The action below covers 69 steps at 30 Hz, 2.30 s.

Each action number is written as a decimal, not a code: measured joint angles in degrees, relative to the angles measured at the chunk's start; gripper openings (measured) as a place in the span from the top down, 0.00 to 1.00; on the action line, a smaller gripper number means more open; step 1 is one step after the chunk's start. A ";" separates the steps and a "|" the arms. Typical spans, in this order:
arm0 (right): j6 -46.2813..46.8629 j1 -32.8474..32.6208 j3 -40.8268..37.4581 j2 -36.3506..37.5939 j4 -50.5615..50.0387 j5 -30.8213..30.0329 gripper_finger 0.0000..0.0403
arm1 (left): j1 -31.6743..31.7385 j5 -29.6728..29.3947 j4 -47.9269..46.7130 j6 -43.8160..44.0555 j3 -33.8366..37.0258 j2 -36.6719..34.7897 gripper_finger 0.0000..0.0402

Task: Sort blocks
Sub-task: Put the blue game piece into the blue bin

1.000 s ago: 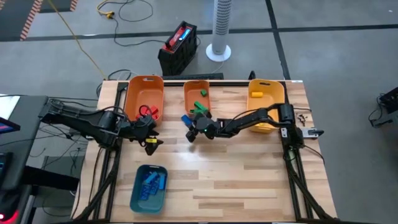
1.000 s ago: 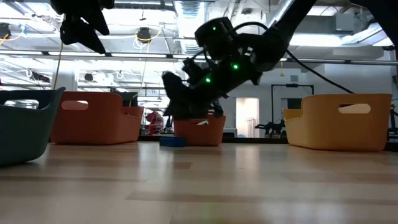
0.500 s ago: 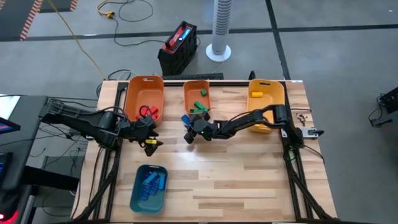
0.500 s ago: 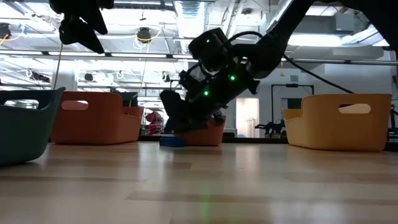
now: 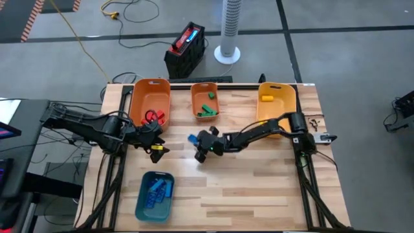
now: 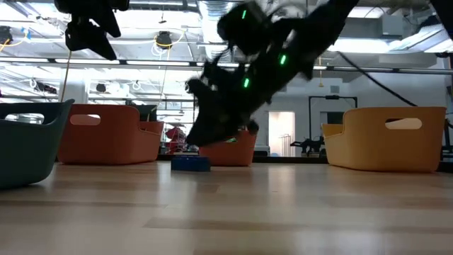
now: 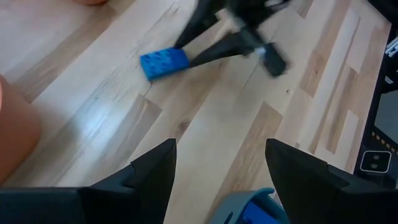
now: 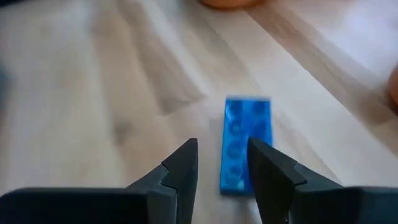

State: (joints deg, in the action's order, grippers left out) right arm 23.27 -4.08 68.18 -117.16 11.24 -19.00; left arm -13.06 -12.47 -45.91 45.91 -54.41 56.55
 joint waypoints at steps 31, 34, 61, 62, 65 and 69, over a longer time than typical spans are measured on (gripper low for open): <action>-7.24 1.24 0.14 -3.10 0.96 8.46 0.21 | 0.00 -0.03 0.29 1.14 0.02 0.00 0.40; -7.46 -0.38 0.53 -4.18 0.81 8.47 0.22 | 0.00 0.01 0.28 1.65 0.02 0.00 0.40; -10.30 -0.65 0.65 -2.91 -4.68 7.18 0.72 | 0.00 1.71 0.24 1.14 0.02 0.00 0.40; -10.32 -0.65 0.96 -2.81 -5.27 7.34 0.71 | 0.00 1.71 0.24 1.25 0.02 0.00 0.40; -11.50 -0.52 2.81 -2.16 -8.63 7.54 0.68 | 0.01 1.93 0.22 1.34 0.02 0.00 0.40; -16.09 -0.21 6.93 -0.55 -12.79 7.52 0.67 | 0.00 3.31 0.22 1.00 0.02 0.00 0.40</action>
State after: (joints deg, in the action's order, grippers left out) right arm 7.18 -4.29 75.12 -117.71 -1.55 -11.49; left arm -13.06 -9.16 -45.69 46.91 -54.39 56.55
